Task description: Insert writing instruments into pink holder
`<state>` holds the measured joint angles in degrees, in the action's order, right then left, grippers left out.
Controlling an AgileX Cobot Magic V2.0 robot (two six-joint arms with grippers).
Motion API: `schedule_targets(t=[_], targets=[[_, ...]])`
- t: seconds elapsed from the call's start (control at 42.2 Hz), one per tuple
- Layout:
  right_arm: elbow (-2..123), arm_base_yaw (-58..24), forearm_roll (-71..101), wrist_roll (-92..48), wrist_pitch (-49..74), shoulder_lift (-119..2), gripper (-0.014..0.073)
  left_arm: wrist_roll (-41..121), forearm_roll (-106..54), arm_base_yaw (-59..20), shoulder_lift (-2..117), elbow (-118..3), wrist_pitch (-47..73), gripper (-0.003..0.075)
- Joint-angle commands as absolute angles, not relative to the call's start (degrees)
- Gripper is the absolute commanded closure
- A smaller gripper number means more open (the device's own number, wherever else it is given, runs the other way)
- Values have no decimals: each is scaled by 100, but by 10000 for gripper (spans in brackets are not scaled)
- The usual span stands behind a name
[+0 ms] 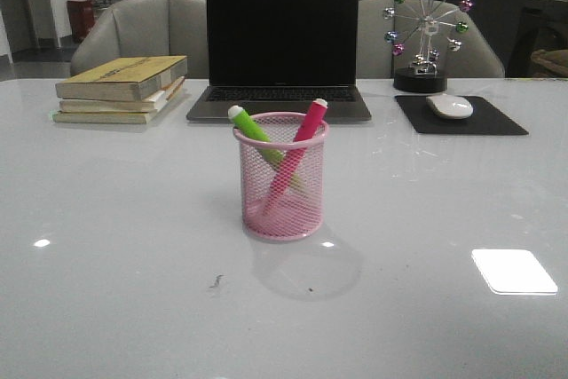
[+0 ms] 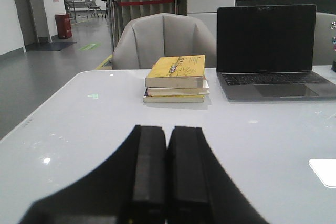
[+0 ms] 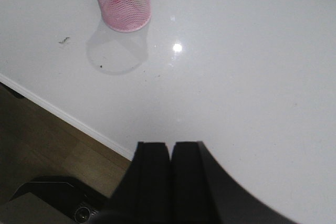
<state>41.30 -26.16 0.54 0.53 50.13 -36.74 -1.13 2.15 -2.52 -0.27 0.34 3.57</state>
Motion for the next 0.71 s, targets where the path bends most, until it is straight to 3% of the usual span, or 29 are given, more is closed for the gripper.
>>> schedule_targets(t=[0.0, 0.688], targets=[[4287, -2580, 46, 31, 4689, -3666, 527, -172, 158, -239, -138, 57, -162, 629], [4238, -2567, 46, 31, 4673, -3549, 527, -172, 158, -239, -138, 57, -162, 629]])
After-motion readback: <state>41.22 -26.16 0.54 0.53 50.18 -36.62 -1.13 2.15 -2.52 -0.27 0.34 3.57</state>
